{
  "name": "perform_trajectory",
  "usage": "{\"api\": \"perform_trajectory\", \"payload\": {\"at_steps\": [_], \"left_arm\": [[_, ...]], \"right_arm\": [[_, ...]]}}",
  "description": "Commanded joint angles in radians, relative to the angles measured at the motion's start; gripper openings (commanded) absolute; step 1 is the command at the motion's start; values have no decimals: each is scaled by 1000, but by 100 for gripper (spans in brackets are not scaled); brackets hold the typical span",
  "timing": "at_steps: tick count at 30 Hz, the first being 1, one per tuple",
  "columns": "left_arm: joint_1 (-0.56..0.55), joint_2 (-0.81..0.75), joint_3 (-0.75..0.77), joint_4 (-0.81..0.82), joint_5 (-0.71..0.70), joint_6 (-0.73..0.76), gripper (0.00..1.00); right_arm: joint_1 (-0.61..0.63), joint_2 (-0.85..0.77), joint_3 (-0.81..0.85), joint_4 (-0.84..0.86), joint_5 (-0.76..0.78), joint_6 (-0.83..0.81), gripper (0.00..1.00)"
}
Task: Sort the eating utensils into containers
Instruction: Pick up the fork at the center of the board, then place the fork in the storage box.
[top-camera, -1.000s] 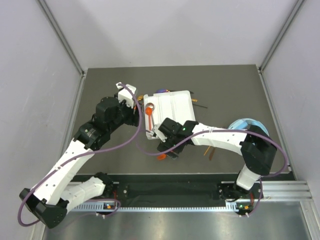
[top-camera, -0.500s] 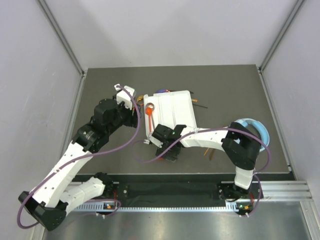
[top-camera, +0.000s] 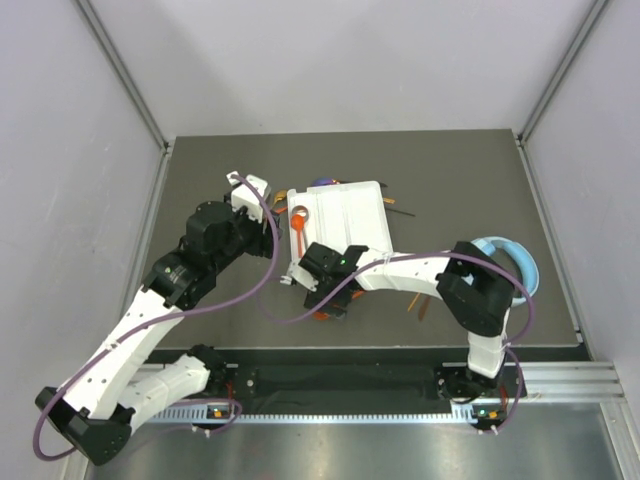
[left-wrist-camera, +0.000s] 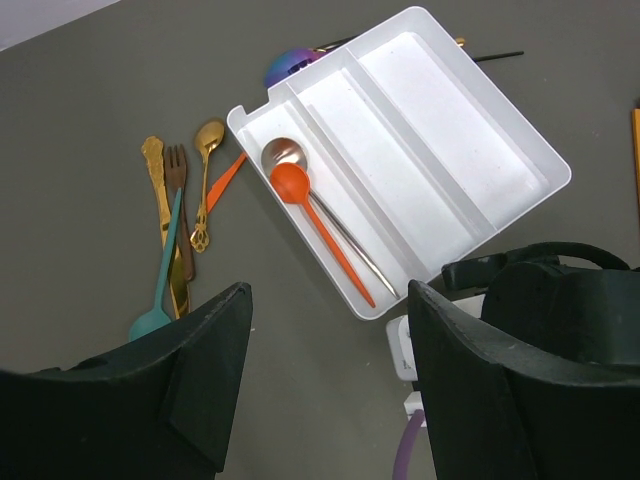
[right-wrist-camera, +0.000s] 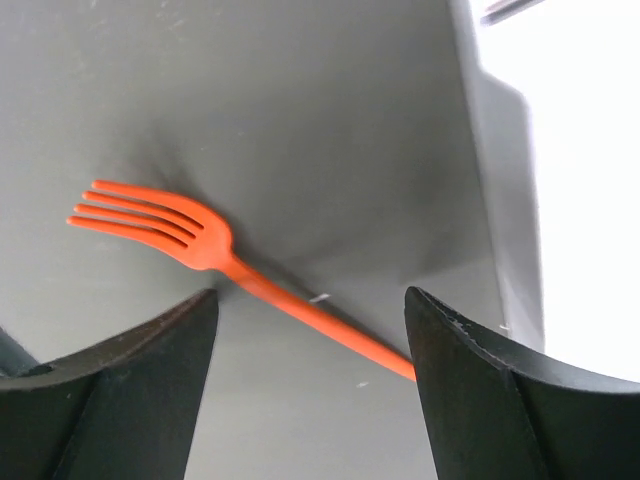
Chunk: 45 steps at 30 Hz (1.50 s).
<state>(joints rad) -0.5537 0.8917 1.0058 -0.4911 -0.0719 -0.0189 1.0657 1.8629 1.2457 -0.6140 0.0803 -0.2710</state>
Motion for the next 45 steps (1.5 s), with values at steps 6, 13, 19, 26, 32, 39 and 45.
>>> {"api": "perform_trajectory", "payload": {"at_steps": [6,13,19,26,32,39,45], "left_arm": [[6,-34,-12,40,-14,11,68],[6,-50,-19,46,-26,11,68],[5,-51,-24,52,-31,13,69],[5,-68,-19,55,-91,11,70],[6,-82,-35,65,-235,-19,70],[9,-76,-49,69,-261,-46,71],[8,-73,-61,83,-273,-50,71]], "right_arm": [[-18,78,72,-41,-132,-23,58],[-19,81,89,-65,-165,-10,0],[-1,90,109,-70,-159,27,0],[7,16,216,-105,-111,52,0],[-4,-80,403,-142,2,85,0],[-290,30,699,-207,6,350,0],[-444,185,856,-193,-129,449,0]]}}
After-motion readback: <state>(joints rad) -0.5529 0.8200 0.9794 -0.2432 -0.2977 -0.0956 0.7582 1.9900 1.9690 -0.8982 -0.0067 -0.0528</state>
